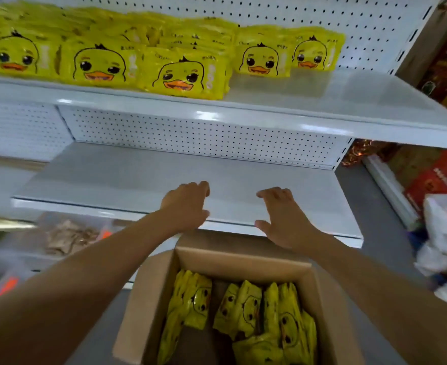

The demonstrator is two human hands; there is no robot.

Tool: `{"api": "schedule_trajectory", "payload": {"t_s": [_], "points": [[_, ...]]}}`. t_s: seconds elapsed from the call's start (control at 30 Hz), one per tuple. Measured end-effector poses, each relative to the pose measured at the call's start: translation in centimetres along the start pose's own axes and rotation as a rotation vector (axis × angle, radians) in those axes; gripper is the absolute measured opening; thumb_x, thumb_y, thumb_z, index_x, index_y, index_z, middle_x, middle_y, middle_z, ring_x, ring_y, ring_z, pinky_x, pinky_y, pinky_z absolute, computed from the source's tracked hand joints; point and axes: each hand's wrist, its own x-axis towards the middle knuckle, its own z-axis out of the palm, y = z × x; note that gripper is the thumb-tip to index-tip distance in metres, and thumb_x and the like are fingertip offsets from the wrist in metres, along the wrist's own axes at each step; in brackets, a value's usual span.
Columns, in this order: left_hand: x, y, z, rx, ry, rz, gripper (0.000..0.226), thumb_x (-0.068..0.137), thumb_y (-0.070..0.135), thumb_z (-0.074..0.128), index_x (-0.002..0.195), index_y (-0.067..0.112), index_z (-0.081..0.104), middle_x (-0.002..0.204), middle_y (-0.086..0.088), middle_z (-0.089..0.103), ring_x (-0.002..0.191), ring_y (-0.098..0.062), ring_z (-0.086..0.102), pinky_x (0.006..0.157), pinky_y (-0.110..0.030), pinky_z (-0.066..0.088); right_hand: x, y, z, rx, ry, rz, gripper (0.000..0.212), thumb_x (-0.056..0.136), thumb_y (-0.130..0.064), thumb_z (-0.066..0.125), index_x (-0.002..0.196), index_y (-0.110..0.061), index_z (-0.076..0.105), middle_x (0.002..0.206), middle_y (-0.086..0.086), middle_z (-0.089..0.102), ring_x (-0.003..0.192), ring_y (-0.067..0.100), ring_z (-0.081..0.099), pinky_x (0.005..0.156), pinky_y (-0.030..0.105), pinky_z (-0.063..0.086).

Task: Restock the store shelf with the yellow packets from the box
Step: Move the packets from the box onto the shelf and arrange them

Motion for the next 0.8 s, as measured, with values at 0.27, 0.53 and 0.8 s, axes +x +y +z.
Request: {"api": "schedule_trajectory", "payload": {"t_s": [0.27, 0.53, 0.8], "points": [[-1.5, -2.9, 12.4, -0.064, -0.217, -0.145, 0.034, 0.081, 0.018, 0.057, 0.113, 0.021, 0.049, 0.119, -0.003, 0.056, 0.107, -0.026, 0.056, 0.08, -0.035, 0.047, -1.8, 2.8, 10.7, 0.019, -0.298, 0.089, 0.056, 0.089, -0.028, 0.057, 0.138, -0.013, 0.035, 0.141, 0.007, 0.034, 0.132, 0.025, 0.026, 0.107, 0.035, 0.029], [-1.5, -2.9, 25.7, -0.111, -0.42, -0.28, 0.038, 0.088, 0.024, 0.056, 0.124, 0.017, 0.044, 0.127, -0.006, 0.053, 0.118, -0.028, 0.051, 0.088, -0.04, 0.048, -3.1, 8.9, 19.6, 0.057, -0.489, 0.197, 0.054, 0.091, -0.025, 0.056, 0.138, -0.011, 0.033, 0.14, 0.01, 0.035, 0.13, 0.026, 0.033, 0.105, 0.035, 0.033], [1.8, -2.3, 38.3, -0.231, -0.505, -0.355, 0.045, 0.087, 0.017, 0.057, 0.129, 0.016, 0.043, 0.126, -0.01, 0.056, 0.118, -0.03, 0.054, 0.092, -0.041, 0.049, -3.7, 13.6, 27.2, 0.187, -0.515, 0.339, 0.055, 0.09, -0.022, 0.059, 0.138, -0.01, 0.035, 0.139, 0.011, 0.037, 0.132, 0.026, 0.035, 0.107, 0.031, 0.031]]}}
